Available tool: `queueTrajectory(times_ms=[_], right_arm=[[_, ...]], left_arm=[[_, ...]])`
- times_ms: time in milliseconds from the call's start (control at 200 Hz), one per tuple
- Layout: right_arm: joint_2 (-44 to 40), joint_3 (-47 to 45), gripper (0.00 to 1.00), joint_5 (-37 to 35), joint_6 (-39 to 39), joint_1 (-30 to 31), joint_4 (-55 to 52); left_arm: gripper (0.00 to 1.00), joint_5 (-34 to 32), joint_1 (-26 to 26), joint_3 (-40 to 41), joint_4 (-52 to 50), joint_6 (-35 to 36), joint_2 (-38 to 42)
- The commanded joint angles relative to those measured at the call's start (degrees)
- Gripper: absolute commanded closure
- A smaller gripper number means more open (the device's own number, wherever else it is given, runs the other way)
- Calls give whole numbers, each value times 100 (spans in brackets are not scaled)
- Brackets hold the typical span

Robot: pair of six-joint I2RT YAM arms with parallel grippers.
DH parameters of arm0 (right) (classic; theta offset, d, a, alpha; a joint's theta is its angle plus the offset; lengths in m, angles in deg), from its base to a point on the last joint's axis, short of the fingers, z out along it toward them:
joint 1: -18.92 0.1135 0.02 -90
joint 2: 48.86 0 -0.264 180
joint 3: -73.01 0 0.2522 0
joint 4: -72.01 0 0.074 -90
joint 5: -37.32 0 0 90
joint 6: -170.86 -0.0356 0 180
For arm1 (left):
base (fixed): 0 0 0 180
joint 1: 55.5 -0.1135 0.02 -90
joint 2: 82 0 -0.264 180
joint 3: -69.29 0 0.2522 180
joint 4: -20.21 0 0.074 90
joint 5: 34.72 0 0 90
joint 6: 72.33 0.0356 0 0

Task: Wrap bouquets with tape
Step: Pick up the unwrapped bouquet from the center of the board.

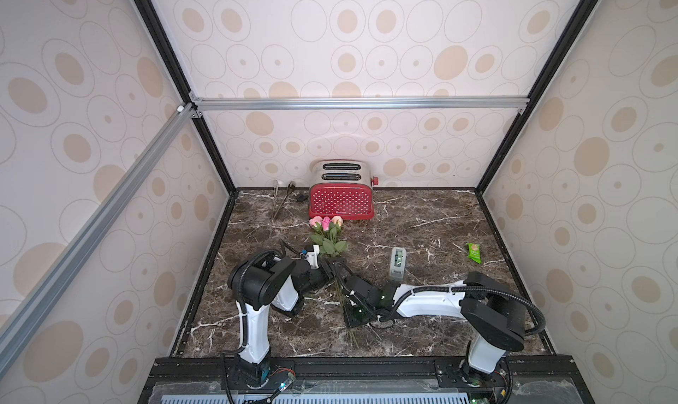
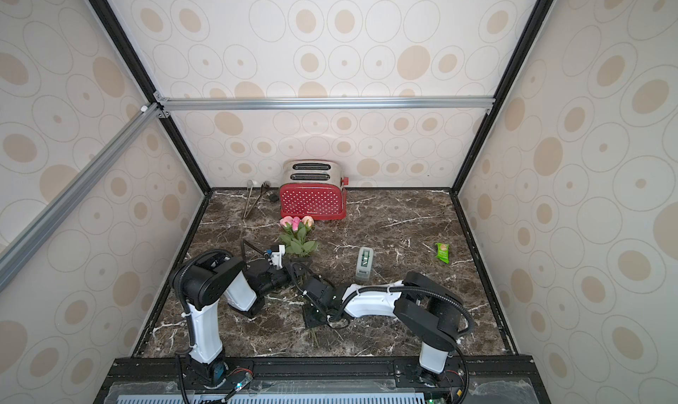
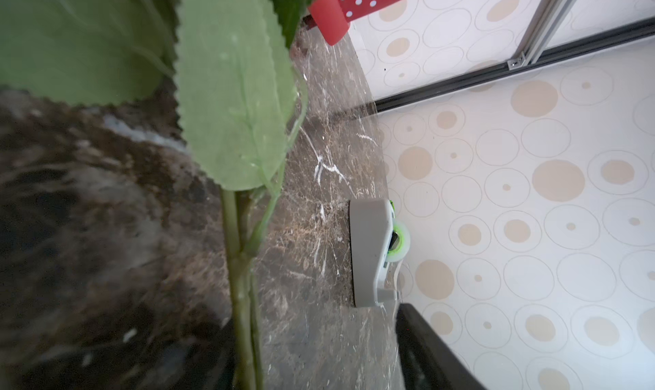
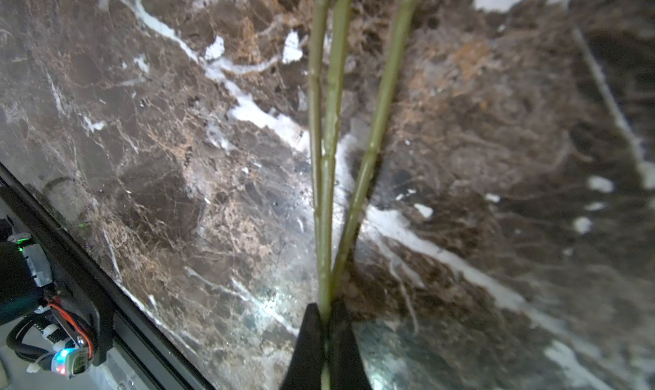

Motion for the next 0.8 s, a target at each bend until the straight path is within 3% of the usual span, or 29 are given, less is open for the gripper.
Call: queueTrajectory(times_ms=[0, 160, 350, 435, 480, 565, 620, 795], right_arm=[[400, -404, 100, -155, 43, -5, -949], [360, -422, 100, -188, 36, -2, -965], [319, -364, 100, -219, 51, -5, -1004], [173, -254, 99, -277, 91, -14, -1099], [31, -167, 94, -335, 121, -20, -1174], [-310, 71, 70, -552, 223, -38, -1442], [-582, 207, 60, -787, 333, -49, -1609], [-1531, 388, 47, -1280, 548, -329, -1695]], left_arm=[[43, 368, -67, 101, -249, -40, -608], [54, 317, -69, 114, -418, 121, -575], [88, 224, -63, 54, -998, 430, -168], [93, 201, -78, 83, -1010, 404, -27], [94, 178, -78, 113, -1023, 395, 82], [94, 130, -77, 188, -1097, 365, 412], [97, 93, -78, 227, -1230, 351, 703], [99, -77, -75, 85, -2376, 636, 1924]])
